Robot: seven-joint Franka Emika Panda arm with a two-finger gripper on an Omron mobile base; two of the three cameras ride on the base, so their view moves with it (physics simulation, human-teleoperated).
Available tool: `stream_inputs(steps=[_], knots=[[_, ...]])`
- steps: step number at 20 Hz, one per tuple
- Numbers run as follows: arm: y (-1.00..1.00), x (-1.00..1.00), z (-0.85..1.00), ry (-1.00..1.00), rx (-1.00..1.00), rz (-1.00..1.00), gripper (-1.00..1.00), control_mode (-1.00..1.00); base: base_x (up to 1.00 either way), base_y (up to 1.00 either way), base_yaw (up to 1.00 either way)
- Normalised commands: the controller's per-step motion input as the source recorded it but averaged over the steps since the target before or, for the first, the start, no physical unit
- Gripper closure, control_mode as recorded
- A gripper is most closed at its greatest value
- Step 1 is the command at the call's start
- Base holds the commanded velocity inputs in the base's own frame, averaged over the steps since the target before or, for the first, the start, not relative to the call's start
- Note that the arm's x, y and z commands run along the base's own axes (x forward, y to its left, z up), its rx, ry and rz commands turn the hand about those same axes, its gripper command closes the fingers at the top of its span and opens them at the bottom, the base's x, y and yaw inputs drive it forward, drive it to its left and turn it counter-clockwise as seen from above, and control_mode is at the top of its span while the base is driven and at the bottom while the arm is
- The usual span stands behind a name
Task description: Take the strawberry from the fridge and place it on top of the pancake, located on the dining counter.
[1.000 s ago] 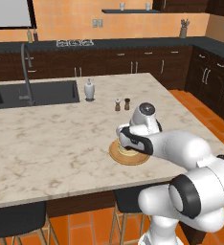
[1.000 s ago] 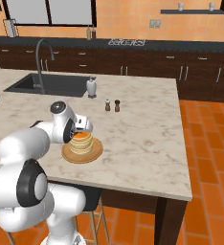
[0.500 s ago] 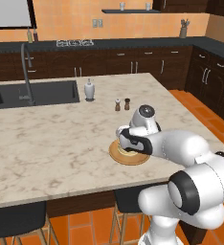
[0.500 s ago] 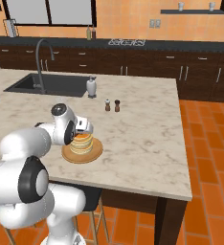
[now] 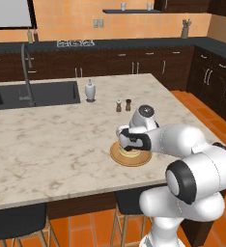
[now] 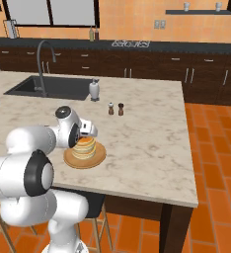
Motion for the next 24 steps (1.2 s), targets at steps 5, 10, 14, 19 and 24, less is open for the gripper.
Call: stream_inputs(steps=[5,10,14,19,24], knots=[[0.00,0.05,-0.17,0.00,0.00,0.00,1.00,-1.00,0.00,0.00,0.00],[0.00,0.15,-0.02,0.00,0.00,0.00,1.00,-1.00,0.00,0.00,0.00],[0.00,0.21,0.00,0.00,0.00,0.00,1.00,-1.00,0.00,0.00,0.00],[0.00,0.09,-0.22,0.00,0.00,0.00,1.00,-1.00,0.00,0.00,0.00],[0.00,-0.03,-0.30,0.01,0.00,0.00,-1.00,-1.00,0.00,0.00,0.00]])
